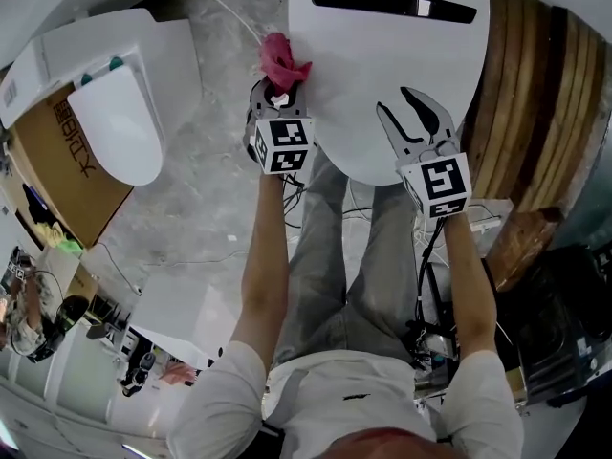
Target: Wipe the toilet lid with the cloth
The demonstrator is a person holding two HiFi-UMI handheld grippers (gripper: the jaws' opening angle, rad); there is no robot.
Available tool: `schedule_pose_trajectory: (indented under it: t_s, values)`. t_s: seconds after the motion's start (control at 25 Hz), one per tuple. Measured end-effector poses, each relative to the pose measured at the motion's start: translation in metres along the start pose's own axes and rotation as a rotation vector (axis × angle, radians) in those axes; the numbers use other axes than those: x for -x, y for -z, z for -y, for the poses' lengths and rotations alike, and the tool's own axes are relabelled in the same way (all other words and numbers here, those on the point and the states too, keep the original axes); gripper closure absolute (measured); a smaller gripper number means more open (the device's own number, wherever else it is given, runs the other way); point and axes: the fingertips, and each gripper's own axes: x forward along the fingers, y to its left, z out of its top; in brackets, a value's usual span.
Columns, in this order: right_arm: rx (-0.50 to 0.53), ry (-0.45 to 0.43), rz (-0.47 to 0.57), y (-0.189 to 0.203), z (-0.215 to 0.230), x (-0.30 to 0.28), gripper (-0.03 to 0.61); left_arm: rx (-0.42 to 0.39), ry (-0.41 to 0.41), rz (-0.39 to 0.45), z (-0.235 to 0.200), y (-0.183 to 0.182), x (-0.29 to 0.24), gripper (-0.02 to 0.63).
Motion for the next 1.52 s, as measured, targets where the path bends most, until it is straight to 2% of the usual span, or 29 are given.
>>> schedule_pose_trajectory:
  t_s: [0.28, 0.48, 0.6, 1.0, 1.52]
  values:
    - [-0.04, 0.063, 0.013, 0.014, 0.002, 0.011, 0.387, -0.038, 0.048, 0.008, 0.028, -0.004, -0.002, 0.505]
    - [-0.065, 0.089, 0.017, 0.024, 0.001, 0.021, 0.387, -0.096, 0.131, 0.019, 0.066, -0.009, -0.001, 0.505]
    - [-0.078, 0.098, 0.018, 0.031, 0.002, 0.028, 0.387, -0.096, 0.158, 0.021, 0.086, -0.01, -0.001, 0.505]
    - [-0.108, 0.109, 0.016, 0.053, 0.026, 0.049, 0.387, -0.104, 0.202, 0.026, 0.139, -0.025, -0.008, 0.505]
    - [-0.141, 0.111, 0.002, 0.079, 0.08, 0.08, 0.387, -0.13, 0.235, 0.028, 0.204, -0.056, -0.024, 0.505]
